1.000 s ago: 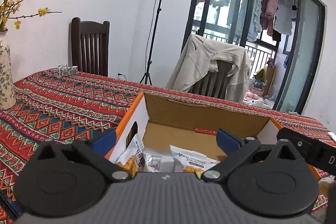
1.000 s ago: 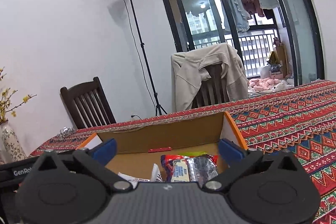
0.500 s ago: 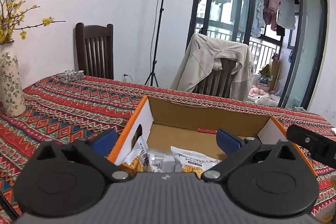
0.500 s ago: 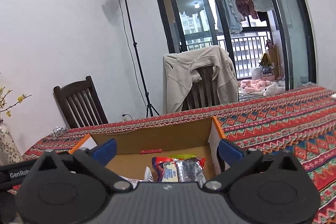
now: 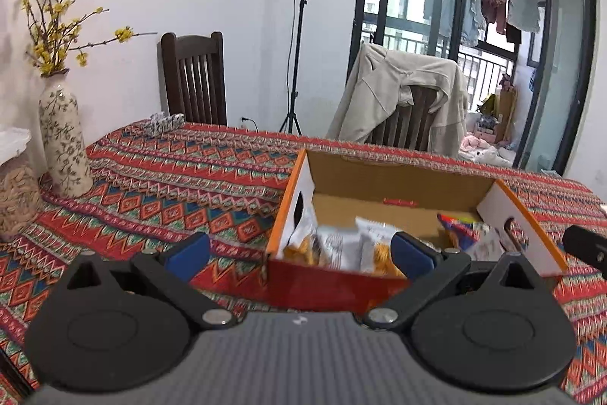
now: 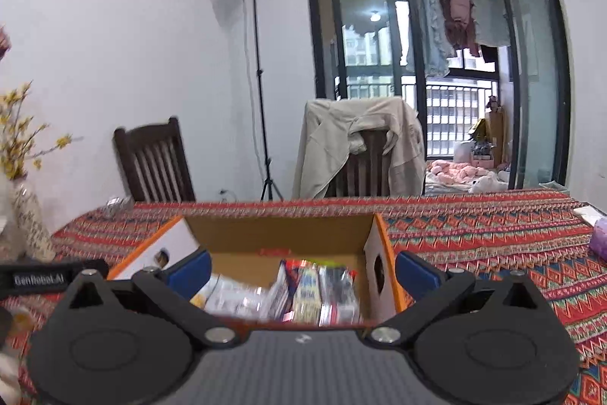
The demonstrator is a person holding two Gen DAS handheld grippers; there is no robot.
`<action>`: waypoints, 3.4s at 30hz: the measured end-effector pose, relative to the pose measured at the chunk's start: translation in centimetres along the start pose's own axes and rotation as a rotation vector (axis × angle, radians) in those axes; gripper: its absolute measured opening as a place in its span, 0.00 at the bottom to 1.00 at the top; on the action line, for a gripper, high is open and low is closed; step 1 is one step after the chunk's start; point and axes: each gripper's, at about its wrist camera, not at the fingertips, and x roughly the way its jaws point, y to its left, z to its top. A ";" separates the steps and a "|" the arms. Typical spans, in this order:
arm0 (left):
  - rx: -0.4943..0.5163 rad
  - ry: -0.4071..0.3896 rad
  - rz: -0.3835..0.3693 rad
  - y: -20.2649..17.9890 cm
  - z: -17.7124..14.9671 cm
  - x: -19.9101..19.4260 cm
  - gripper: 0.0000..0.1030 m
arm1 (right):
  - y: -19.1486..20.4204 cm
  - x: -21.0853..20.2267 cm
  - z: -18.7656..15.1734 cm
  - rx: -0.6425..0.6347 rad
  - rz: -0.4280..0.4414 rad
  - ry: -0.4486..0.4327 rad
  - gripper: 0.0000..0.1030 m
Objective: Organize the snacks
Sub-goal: 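Move both open grippers back from the box toward the snack pile, then grasp a pink packet with the right gripper while the left grasps the yellow-green bar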
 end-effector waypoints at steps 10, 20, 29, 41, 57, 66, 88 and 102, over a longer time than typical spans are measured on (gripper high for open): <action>0.023 0.064 -0.016 2.8 -4.1 -2.5 1.00 | 0.7 -2.3 -4.4 -0.045 0.020 0.123 1.00; 0.012 0.144 -0.051 4.4 -9.3 -3.7 1.00 | 1.4 -4.0 -8.4 -0.053 0.063 0.243 1.00; 0.066 0.090 -0.069 4.0 -11.1 -4.3 1.00 | 2.6 -4.2 -10.7 -0.073 0.077 0.322 1.00; 0.091 0.017 -0.074 3.6 -11.4 -5.3 1.00 | 3.7 -2.1 -11.4 -0.109 0.035 0.406 1.00; 0.068 0.012 -0.087 4.0 -11.4 -5.3 1.00 | 3.5 -3.0 -11.5 -0.106 0.066 0.386 0.70; 0.067 0.015 -0.074 4.1 -11.4 -5.3 1.00 | 2.4 -5.0 -11.1 -0.112 0.077 0.331 0.58; 0.083 0.027 0.007 3.5 -11.4 -4.9 1.00 | -3.8 -4.2 -9.0 -0.030 -0.055 0.052 0.58; 0.230 -0.036 -0.024 -2.4 -10.6 -6.7 1.00 | -4.1 -4.3 -9.3 -0.010 -0.052 0.041 0.58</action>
